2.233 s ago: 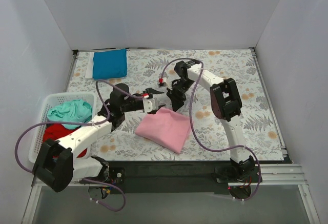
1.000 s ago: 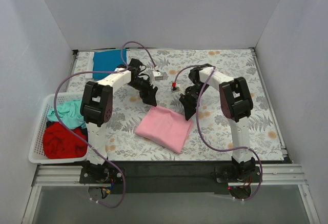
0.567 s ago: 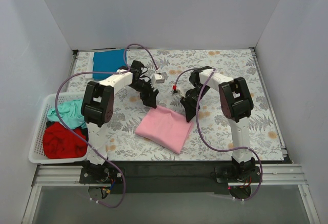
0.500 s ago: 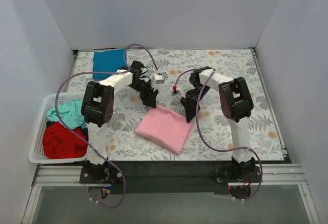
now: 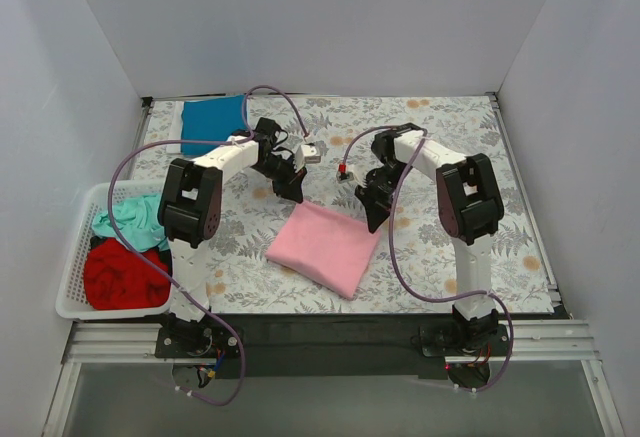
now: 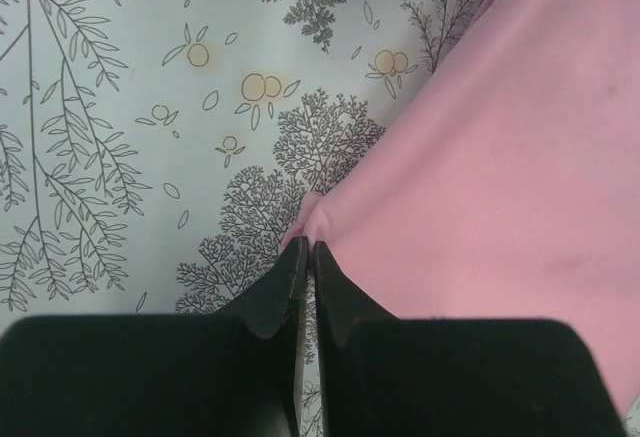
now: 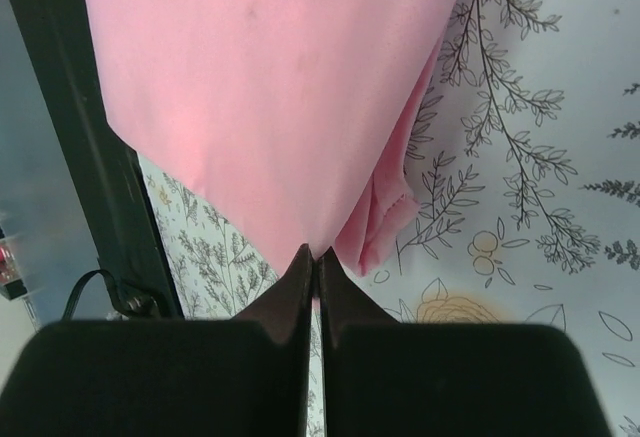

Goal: Fold and stack the t-shirts
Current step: Fold the tshirt

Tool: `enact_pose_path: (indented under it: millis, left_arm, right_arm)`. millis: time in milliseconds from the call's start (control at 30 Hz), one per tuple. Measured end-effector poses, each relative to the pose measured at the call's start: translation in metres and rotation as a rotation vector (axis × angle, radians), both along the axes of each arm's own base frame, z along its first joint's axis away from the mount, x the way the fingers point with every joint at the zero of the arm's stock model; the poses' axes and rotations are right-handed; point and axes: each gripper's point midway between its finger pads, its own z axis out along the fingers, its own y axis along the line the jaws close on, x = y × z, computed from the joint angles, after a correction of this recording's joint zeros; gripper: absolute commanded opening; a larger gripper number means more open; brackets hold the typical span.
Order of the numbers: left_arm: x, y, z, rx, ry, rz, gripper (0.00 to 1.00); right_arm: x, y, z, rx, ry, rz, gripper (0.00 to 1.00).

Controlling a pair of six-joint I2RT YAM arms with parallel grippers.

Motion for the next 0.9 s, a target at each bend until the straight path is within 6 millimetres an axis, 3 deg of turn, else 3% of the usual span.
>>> enact_pose_path:
  millis: [267,500,800,900]
  left_arm:
    - [0.014,0.001,-0.002,0.000,-0.030,0.047,0.00]
    - [0.034,0.005,-0.005,0.029,-0.082,0.112,0.00]
    - [0.056,0.006,-0.017,0.045,-0.105,0.210,0.00]
    - [0.060,0.005,-0.016,0.046,-0.108,0.236,0.12]
  right_arm:
    - [0.014,-0.010,-0.012,-0.079,-0.057,0.019,0.01]
    - [0.068,-0.005,-0.035,-0.147,-0.149,-0.013,0.01]
    - [0.118,-0.016,-0.035,-0.183,-0.277,-0.077,0.01]
    - [0.128,-0.017,-0.034,-0.191,-0.313,-0.093,0.17]
